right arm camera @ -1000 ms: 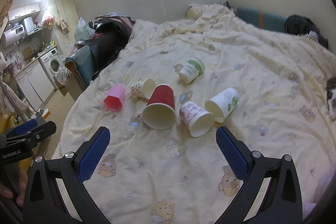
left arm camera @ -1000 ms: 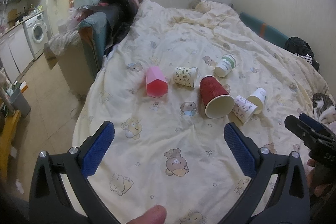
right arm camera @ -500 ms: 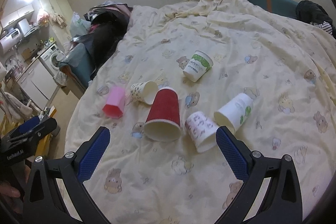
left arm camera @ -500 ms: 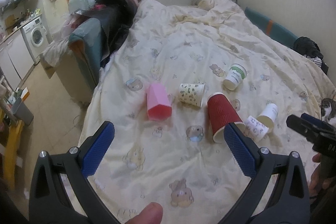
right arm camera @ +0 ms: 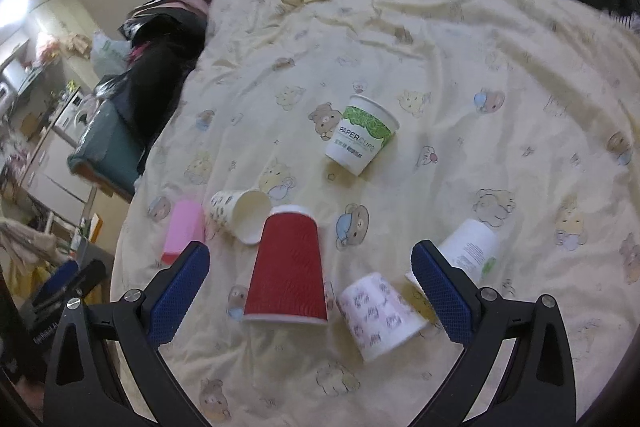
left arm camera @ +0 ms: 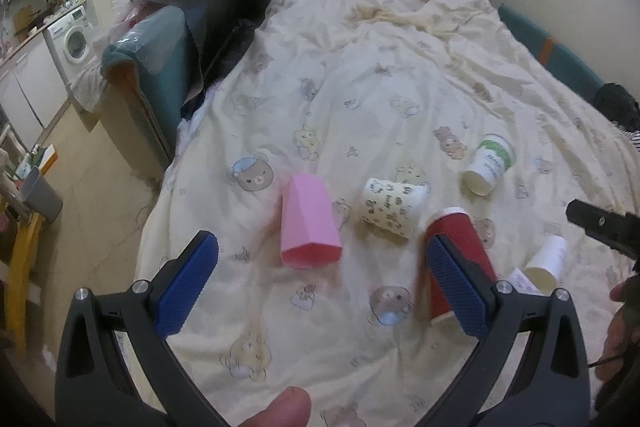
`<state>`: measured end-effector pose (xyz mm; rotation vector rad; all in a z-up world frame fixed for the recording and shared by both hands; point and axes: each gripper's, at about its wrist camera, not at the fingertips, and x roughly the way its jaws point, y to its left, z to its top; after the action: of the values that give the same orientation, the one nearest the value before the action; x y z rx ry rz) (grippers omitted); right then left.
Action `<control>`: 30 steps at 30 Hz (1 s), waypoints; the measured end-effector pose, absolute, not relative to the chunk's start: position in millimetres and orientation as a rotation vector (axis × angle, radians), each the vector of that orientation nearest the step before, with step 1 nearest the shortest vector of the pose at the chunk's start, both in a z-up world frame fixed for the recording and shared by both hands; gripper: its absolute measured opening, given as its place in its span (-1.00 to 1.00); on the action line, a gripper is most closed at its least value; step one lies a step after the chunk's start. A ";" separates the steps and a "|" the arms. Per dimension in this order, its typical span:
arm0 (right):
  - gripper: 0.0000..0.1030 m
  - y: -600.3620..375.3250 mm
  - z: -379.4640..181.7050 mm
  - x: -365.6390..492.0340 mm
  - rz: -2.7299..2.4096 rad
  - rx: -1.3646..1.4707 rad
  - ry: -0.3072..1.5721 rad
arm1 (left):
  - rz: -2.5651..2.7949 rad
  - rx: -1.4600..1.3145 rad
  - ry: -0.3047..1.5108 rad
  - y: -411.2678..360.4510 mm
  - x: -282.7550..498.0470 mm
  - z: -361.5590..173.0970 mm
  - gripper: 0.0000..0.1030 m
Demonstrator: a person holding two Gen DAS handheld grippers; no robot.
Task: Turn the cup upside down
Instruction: 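Move the right tool to the white green-band cup and close on it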
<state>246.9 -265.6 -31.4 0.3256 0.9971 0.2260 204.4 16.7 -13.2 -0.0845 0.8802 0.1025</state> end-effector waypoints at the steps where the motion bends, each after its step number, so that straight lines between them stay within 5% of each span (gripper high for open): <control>1: 1.00 -266.3 -34.7 253.8 0.218 0.327 1.005 | 0.106 -0.082 0.883 17.1 208.8 -16.1 1.00; 11: 0.99 -273.2 -83.4 327.1 0.189 0.512 1.185 | 0.145 -0.098 0.961 24.1 253.3 -45.1 1.00; 26: 0.66 -268.9 -151.8 420.6 0.069 0.587 1.307 | 0.181 -0.089 1.009 34.8 281.9 -72.6 1.00; 30: 0.23 -271.4 -162.6 424.7 0.060 0.580 1.321 | 0.159 -0.101 1.031 32.7 280.6 -75.8 1.00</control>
<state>424.7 -271.4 -162.6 0.5802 1.3215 0.0601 280.6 32.7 -75.8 -0.1009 1.0306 0.1594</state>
